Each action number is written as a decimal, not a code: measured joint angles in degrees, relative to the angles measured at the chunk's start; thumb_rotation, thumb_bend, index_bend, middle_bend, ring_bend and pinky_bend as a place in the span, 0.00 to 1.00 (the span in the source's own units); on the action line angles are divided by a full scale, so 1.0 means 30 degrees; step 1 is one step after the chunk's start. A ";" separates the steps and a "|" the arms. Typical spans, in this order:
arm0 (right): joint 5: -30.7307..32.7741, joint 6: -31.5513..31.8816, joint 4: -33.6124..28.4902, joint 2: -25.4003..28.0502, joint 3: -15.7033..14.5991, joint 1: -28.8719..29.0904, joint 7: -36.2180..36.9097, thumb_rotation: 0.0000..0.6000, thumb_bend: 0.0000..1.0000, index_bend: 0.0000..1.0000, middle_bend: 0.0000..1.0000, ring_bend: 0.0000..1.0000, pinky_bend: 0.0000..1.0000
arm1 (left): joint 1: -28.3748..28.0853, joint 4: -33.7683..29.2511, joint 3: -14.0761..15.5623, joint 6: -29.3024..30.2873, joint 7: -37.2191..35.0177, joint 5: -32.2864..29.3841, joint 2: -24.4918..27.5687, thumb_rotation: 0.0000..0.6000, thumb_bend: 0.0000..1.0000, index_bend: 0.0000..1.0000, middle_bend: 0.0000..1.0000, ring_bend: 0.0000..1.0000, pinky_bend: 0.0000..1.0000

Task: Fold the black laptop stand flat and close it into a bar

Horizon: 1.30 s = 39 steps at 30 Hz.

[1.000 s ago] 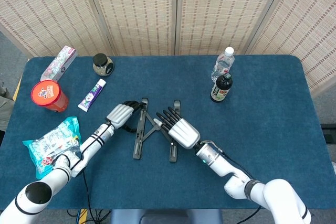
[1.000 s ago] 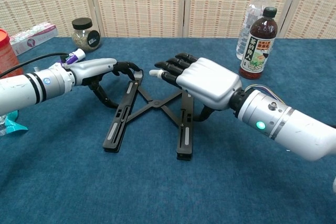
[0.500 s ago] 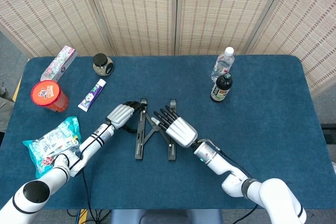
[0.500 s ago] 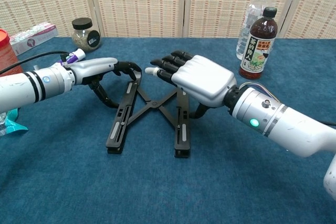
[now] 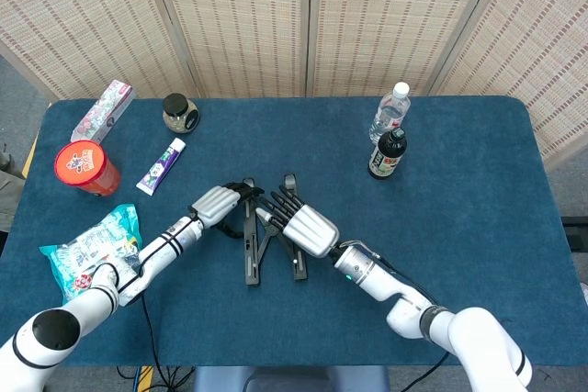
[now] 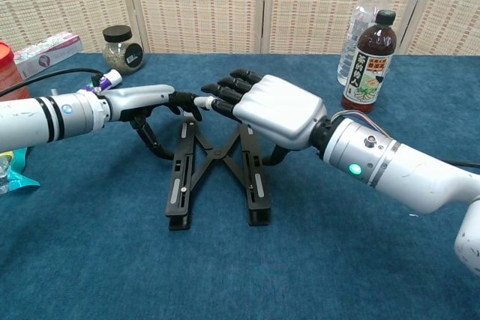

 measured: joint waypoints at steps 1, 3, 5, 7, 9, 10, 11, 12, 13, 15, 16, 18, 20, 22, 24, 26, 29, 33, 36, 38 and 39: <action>-0.0046 0.0040 0.0085 -0.0010 -0.0021 0.0056 0.0027 1.00 0.00 0.00 0.00 0.00 0.00 | -0.0044 -0.0076 0.0050 -0.0001 -0.0057 0.0065 0.0068 1.00 0.11 0.13 0.18 0.11 0.11; -0.0099 0.0079 0.0219 -0.0038 -0.0046 0.0148 0.0094 1.00 0.00 0.00 0.00 0.00 0.00 | -0.0107 -0.0184 0.0110 0.0026 -0.0120 0.0142 0.0160 1.00 0.11 0.13 0.18 0.11 0.11; -0.0199 0.0164 0.0371 -0.0076 -0.0091 0.0257 0.0223 1.00 0.00 0.00 0.00 0.00 0.00 | -0.0157 -0.0323 0.0155 -0.0016 -0.0295 0.0171 0.0240 1.00 0.11 0.13 0.18 0.11 0.11; -0.0299 0.0207 0.0574 -0.0125 -0.0162 0.0370 0.0304 1.00 0.00 0.00 0.00 0.00 0.00 | -0.0222 -0.0455 0.0232 -0.0072 -0.0478 0.0228 0.0347 1.00 0.11 0.14 0.18 0.11 0.11; -0.0367 0.0266 0.0740 -0.0179 -0.0206 0.0452 0.0369 1.00 0.00 0.00 0.00 0.00 0.00 | -0.0267 -0.0501 0.0323 -0.0123 -0.0558 0.0290 0.0407 1.00 0.11 0.14 0.18 0.11 0.11; -0.0399 0.0325 0.0858 -0.0226 -0.0218 0.0497 0.0395 1.00 0.00 0.00 0.00 0.00 0.00 | -0.0280 -0.0515 0.0360 -0.0139 -0.0593 0.0318 0.0422 1.00 0.11 0.14 0.18 0.11 0.11; -0.0418 0.0361 0.0951 -0.0261 -0.0224 0.0535 0.0416 1.00 0.00 0.00 0.00 0.00 0.00 | -0.0298 -0.0542 0.0408 -0.0157 -0.0674 0.0355 0.0442 1.00 0.11 0.14 0.18 0.11 0.11; -0.0437 0.0399 0.1046 -0.0296 -0.0229 0.0575 0.0433 1.00 0.00 0.00 0.00 0.00 0.00 | -0.0315 -0.0569 0.0446 -0.0182 -0.0758 0.0381 0.0461 1.00 0.11 0.14 0.18 0.11 0.11; -0.0463 0.0444 0.1166 -0.0340 -0.0239 0.0629 0.0454 1.00 0.00 0.00 0.00 0.00 0.00 | -0.0334 -0.0602 0.0480 -0.0209 -0.0853 0.0403 0.0483 1.00 0.11 0.14 0.18 0.11 0.11; -0.0506 0.0502 0.1314 -0.0398 -0.0270 0.0699 0.0490 1.00 0.00 0.00 0.00 0.00 0.00 | -0.0386 -0.0687 0.0554 -0.0228 -0.1071 0.0464 0.0538 1.00 0.11 0.14 0.18 0.11 0.11; -0.0538 0.0534 0.1399 -0.0429 -0.0305 0.0737 0.0511 1.00 0.00 0.00 0.00 0.00 0.00 | -0.0418 -0.0713 0.0598 -0.0229 -0.1121 0.0511 0.0564 1.00 0.11 0.14 0.18 0.11 0.11; -0.0563 0.0551 0.1513 -0.0472 -0.0359 0.0769 0.0544 1.00 0.00 0.00 0.00 0.00 0.00 | -0.0458 -0.0705 0.0645 -0.0167 -0.1132 0.0570 0.0587 1.00 0.11 0.14 0.18 0.11 0.11; -0.0540 0.0567 0.1563 -0.0508 -0.0378 0.0775 0.0645 1.00 0.00 0.00 0.00 0.00 0.00 | -0.0456 -0.0672 0.0654 -0.0168 -0.1115 0.0549 0.0597 1.00 0.11 0.14 0.18 0.11 0.11; -0.0484 0.0602 0.1524 -0.0496 -0.0373 0.0753 0.0786 1.00 0.00 0.00 0.00 0.00 0.00 | -0.0415 -0.0624 0.0605 -0.0171 -0.1055 0.0447 0.0608 1.00 0.11 0.14 0.18 0.11 0.11; -0.0433 0.0640 0.1365 -0.0416 -0.0367 0.0714 0.0933 1.00 0.00 0.00 0.00 0.00 0.00 | -0.0323 -0.0523 0.0541 -0.0206 -0.0825 0.0293 0.0643 1.00 0.11 0.14 0.18 0.11 0.11; -0.0403 0.0630 0.1052 -0.0162 -0.0391 0.0679 0.0994 1.00 0.00 0.00 0.00 0.00 0.00 | -0.0148 -0.0483 0.0444 -0.0212 -0.0514 0.0067 0.0752 1.00 0.11 0.14 0.18 0.11 0.11; -0.0430 0.0555 0.0297 0.0428 -0.0491 0.0669 0.1015 1.00 0.00 0.00 0.00 0.00 0.00 | 0.0245 -0.0594 0.0261 -0.0039 0.0023 -0.0297 0.1069 1.00 0.11 0.14 0.18 0.11 0.11; -0.0503 0.0134 -0.1378 0.1696 -0.0681 0.0787 0.1121 1.00 0.00 0.00 0.00 0.00 0.00 | 0.0828 -0.1172 -0.0079 0.0291 0.0842 -0.0895 0.1790 1.00 0.11 0.14 0.18 0.11 0.11; -0.0466 -0.0772 -0.3351 0.3021 -0.0834 0.1071 0.1518 1.00 0.00 0.00 0.00 0.00 0.00 | 0.1268 -0.1837 -0.0377 0.0643 0.1632 -0.1338 0.2443 1.00 0.11 0.14 0.18 0.11 0.11; -0.0383 -0.1707 -0.5107 0.4149 -0.0893 0.1410 0.1913 1.00 0.00 0.00 0.00 0.00 0.00 | 0.1595 -0.2356 -0.0611 0.0949 0.2350 -0.1670 0.2914 1.00 0.11 0.14 0.18 0.11 0.11; -0.0344 -0.2192 -0.5918 0.4693 -0.0914 0.1603 0.2107 1.00 0.00 0.00 0.00 0.00 0.00 | 0.1743 -0.2592 -0.0715 0.1084 0.2695 -0.1821 0.3120 1.00 0.11 0.14 0.18 0.11 0.11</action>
